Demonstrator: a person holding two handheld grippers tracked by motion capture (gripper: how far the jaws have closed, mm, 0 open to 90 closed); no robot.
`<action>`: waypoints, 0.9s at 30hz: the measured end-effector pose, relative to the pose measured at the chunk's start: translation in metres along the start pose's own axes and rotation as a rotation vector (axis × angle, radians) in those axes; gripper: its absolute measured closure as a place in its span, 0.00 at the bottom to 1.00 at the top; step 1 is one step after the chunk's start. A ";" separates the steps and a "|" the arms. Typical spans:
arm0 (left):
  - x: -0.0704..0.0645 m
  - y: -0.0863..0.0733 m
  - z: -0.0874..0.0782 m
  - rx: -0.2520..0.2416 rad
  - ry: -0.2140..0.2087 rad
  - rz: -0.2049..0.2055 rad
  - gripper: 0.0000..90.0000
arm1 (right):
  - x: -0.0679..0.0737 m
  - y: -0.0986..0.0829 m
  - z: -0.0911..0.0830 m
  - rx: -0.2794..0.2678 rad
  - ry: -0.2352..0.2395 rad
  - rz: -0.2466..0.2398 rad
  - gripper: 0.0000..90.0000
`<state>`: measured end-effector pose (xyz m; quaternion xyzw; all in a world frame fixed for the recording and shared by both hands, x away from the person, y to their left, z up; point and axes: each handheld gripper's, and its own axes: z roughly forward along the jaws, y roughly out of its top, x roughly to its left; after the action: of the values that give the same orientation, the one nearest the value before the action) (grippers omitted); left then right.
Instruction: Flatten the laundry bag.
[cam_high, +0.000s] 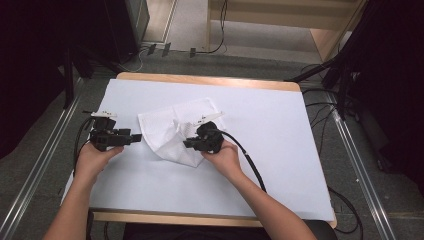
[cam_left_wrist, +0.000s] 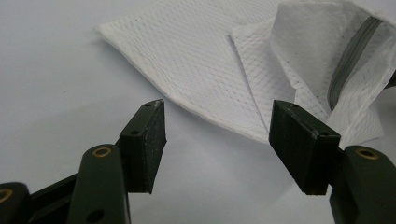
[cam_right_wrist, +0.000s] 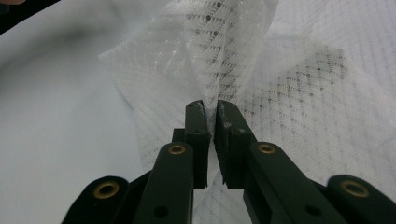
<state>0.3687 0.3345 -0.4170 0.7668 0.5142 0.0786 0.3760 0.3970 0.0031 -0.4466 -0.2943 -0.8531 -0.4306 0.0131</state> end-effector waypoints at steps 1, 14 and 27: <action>0.000 0.000 0.000 0.000 0.000 0.001 0.41 | 0.001 0.000 0.000 0.001 0.005 -0.006 0.93; 0.003 0.000 -0.002 -0.001 0.004 -0.009 0.41 | 0.023 0.003 -0.001 0.008 0.058 -0.056 0.79; 0.003 0.001 -0.002 -0.003 0.007 -0.007 0.42 | 0.005 0.007 -0.012 -0.003 -0.015 -0.039 1.00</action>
<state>0.3693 0.3375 -0.4160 0.7642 0.5181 0.0806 0.3756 0.3933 0.0000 -0.4331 -0.2808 -0.8581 -0.4300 -0.0025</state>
